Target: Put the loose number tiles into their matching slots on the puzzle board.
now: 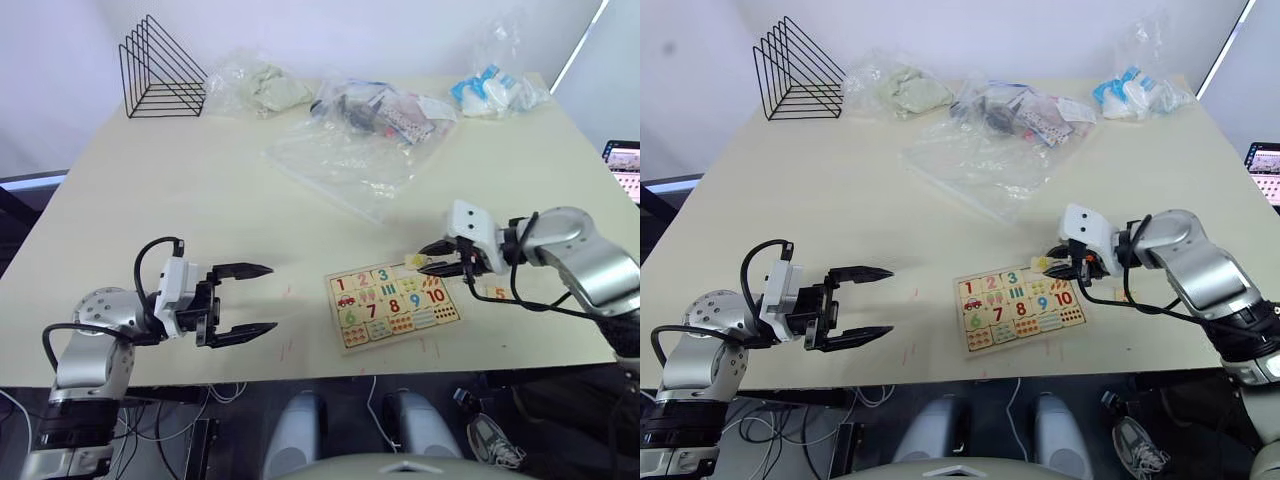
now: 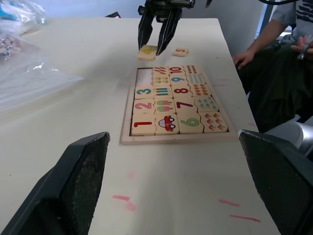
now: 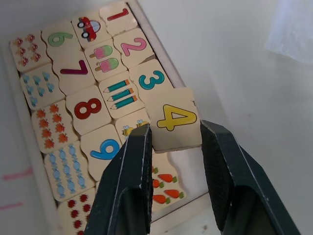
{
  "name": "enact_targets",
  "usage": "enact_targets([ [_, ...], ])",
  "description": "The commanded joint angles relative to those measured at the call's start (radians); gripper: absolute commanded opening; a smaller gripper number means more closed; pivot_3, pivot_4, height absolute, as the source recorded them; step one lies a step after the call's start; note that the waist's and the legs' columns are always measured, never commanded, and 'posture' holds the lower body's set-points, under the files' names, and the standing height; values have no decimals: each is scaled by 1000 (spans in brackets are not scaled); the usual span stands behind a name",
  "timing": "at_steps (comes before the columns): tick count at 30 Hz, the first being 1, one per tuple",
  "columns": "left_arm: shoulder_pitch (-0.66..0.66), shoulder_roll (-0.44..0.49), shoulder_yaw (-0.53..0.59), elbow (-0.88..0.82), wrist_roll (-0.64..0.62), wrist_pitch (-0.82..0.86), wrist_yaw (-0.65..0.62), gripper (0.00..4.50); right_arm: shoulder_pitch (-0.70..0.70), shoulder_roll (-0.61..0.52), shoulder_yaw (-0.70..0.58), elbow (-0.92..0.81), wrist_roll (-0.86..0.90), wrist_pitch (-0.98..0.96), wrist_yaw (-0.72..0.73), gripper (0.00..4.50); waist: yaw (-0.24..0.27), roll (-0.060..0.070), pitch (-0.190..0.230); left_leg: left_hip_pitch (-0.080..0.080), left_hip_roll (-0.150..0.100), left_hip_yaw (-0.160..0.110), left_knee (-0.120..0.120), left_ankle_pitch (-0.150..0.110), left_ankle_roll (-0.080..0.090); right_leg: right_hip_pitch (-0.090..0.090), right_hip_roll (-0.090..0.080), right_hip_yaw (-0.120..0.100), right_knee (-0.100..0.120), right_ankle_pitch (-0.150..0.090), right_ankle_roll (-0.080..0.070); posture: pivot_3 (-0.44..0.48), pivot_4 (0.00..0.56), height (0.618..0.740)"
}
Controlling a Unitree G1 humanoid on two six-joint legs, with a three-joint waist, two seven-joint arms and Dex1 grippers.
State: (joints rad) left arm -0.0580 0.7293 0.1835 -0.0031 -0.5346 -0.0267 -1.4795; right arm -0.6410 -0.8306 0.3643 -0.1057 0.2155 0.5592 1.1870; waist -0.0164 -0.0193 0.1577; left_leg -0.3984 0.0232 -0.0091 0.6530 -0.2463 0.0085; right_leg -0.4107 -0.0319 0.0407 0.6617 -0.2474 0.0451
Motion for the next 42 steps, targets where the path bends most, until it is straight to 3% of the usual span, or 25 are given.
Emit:
enact_targets([
  [1, 9, 18, 11, -39, -13, -1, 3, 4500, -62, 18, 30, 46, -57, -49, 36, 887, 0, 0, 0, 0, 0, 0, 0, 0, 0, 0, 0, 0, 0, 0, 0, 0, 150, 740],
  [17, 12, 13, 4, -39, -7, -8, 10, 4500, -193, 97, 141, 177, -220, -131, 146, 887, 0, 0, 1, -1, 0, 0, 0, 0, 0, -1, 0, 0, 1, 0, 0, 0, 150, 740],
  [42, 37, 14, 12, -42, -12, -16, 11, 4500, -194, 155, 158, 210, -327, -168, 203, 887, 0, 0, 1, -1, 0, 0, 0, 0, 0, -1, 0, 0, 1, 0, 0, 0, 150, 740],
])
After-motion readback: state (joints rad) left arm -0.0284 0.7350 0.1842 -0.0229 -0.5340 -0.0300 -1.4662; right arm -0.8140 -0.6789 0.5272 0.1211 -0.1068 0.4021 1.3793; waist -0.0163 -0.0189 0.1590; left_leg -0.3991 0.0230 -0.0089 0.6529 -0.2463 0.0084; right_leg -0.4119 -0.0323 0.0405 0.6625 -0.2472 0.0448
